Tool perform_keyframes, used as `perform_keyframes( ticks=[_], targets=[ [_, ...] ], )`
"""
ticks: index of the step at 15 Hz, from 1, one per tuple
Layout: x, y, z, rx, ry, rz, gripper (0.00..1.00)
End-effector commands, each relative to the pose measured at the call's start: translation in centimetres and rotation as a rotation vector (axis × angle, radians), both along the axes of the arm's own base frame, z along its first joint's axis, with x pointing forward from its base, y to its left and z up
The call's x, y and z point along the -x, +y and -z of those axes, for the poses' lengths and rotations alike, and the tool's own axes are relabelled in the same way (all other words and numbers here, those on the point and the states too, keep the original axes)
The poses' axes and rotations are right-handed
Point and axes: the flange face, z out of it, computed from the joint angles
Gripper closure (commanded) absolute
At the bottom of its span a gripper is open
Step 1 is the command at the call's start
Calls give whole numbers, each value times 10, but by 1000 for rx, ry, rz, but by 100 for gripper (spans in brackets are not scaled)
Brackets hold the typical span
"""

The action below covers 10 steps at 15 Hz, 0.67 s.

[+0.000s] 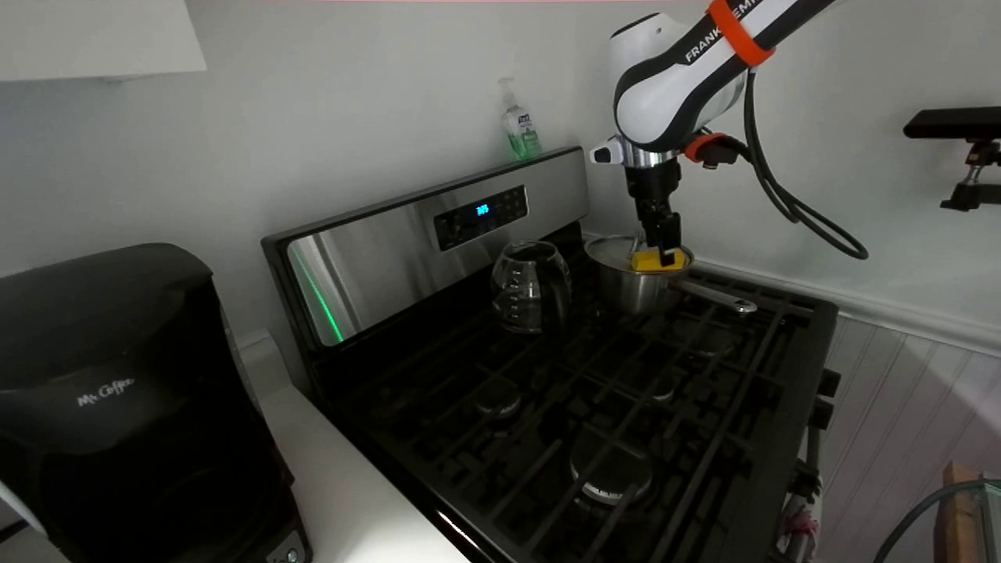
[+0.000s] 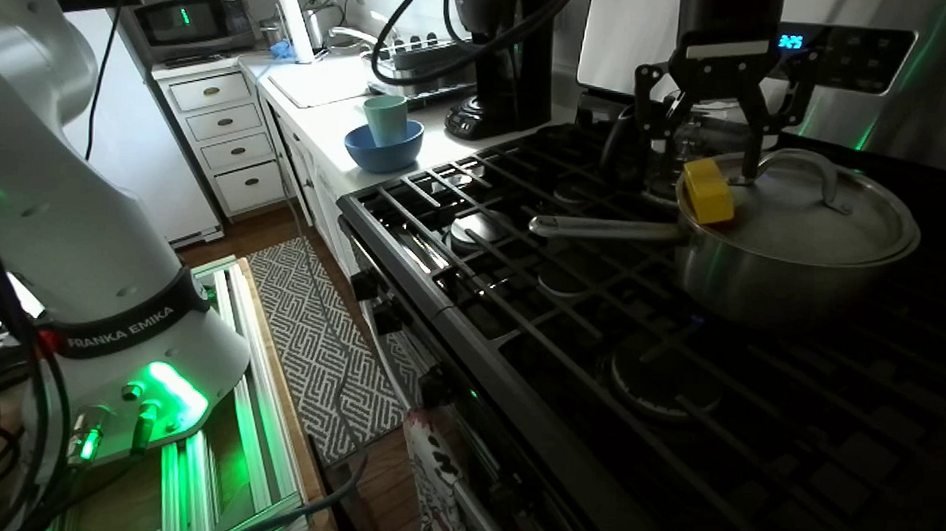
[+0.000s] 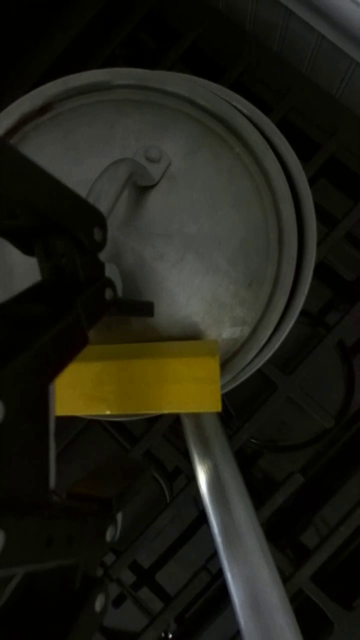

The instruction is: Pick up the yellow rectangular block and put it on the lid of the silver pot

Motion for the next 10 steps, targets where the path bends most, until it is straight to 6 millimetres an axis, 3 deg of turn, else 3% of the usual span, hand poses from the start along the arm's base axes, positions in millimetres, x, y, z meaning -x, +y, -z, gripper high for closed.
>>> perform_keyframes(
  ticks=[1,6,8,9,10],
  targets=[
    [26,0,-21,-34,-9,18,1],
    [102,2,-46,-32,-98,-128,0],
    [127,3,-45,-10,-120,-199,0],
    [93,-5,-45,-20,-91,-129,0],
    [103,-5,-46,-24,-97,-130,0]
  ],
)
